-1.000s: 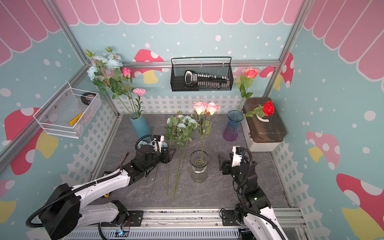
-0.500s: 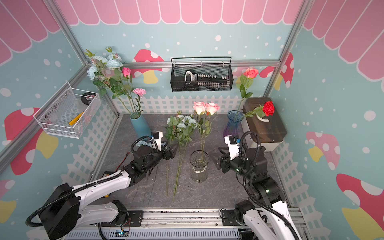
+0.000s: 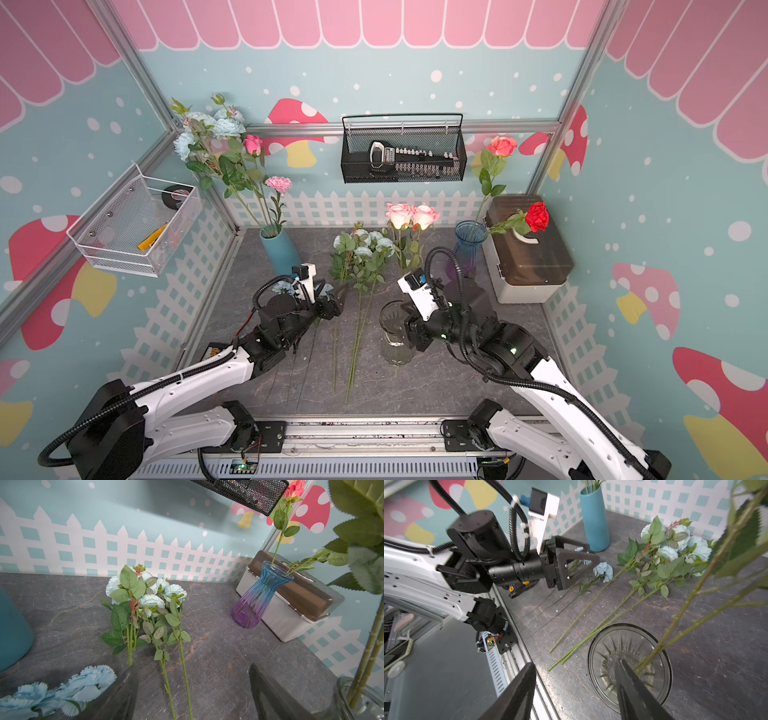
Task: Pick out blue flowers from the vase
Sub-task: Pick up the vase from the center of the board.
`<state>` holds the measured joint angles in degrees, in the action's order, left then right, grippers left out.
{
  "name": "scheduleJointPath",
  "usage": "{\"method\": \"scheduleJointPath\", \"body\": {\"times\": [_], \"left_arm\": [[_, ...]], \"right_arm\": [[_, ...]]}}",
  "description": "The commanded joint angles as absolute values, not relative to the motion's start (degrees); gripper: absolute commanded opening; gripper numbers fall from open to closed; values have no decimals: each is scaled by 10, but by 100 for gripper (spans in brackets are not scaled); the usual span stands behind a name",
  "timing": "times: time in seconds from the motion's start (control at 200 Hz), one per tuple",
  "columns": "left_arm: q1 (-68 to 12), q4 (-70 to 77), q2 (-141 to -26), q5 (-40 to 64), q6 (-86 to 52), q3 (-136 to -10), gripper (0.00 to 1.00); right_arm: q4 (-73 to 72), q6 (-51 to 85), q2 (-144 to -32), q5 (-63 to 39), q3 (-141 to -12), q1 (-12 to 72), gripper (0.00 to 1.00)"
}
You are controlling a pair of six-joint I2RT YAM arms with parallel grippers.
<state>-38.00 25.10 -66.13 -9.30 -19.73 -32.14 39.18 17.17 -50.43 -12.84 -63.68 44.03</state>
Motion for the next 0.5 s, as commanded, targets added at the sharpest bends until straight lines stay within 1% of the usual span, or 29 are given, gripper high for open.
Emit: {"method": "scheduleJointPath", "body": {"times": [0.0, 0.14, 0.235, 0.33, 0.495], "left_arm": [[-379, 249, -655, -115, -187, -315, 84], [-376, 250, -659, -114, -191, -315, 84], [-374, 250, -660, -117, -189, -312, 84], [-372, 248, -656, -120, -189, -310, 83], [-367, 249, -651, -116, -192, -306, 83]], "right_arm": [[443, 144, -531, -9, -683, 484, 60], [495, 137, -589, 102, -730, 555, 60], [518, 141, -615, 151, -750, 585, 60], [542, 150, -636, 184, -763, 595, 60], [583, 164, -679, 209, -783, 606, 60]]}}
